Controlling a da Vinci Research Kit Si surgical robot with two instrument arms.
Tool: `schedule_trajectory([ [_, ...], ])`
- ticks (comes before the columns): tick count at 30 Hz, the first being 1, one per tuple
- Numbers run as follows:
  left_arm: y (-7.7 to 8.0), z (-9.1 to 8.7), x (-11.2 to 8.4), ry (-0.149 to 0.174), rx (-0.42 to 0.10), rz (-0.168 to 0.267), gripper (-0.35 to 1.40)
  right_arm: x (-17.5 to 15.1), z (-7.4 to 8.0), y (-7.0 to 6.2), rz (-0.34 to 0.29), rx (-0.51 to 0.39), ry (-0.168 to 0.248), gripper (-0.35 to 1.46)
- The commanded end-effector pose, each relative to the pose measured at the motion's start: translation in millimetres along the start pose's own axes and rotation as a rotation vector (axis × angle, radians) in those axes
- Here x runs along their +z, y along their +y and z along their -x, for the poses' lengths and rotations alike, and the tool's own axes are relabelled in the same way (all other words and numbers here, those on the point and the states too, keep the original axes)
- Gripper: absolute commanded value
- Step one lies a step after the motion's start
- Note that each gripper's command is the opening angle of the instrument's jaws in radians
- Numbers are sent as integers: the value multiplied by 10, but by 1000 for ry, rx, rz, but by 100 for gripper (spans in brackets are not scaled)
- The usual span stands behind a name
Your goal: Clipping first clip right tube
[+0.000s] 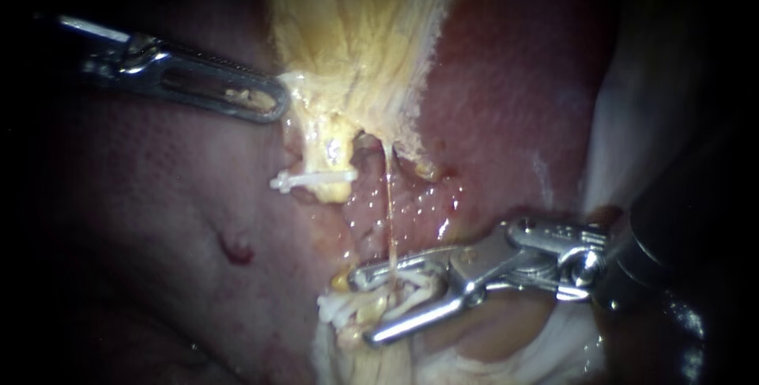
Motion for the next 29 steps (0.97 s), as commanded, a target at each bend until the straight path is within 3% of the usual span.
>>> schedule_trajectory([
  [1,0,0,0,0,0,0,-35,-2,1,2,0,0,0,28],
  [11,1,0,0,0,0,0,-35,-11,4,7,-3,-1,-1,-35],
  [16,1,0,0,0,0,0,-35,-12,4,7,5,5,2,-35],
  [20,1,0,0,0,0,0,-35,-13,5,5,16,11,-26,-35],
  [29,1,0,0,0,0,0,-35,-13,5,5,16,12,-26,-35],
])
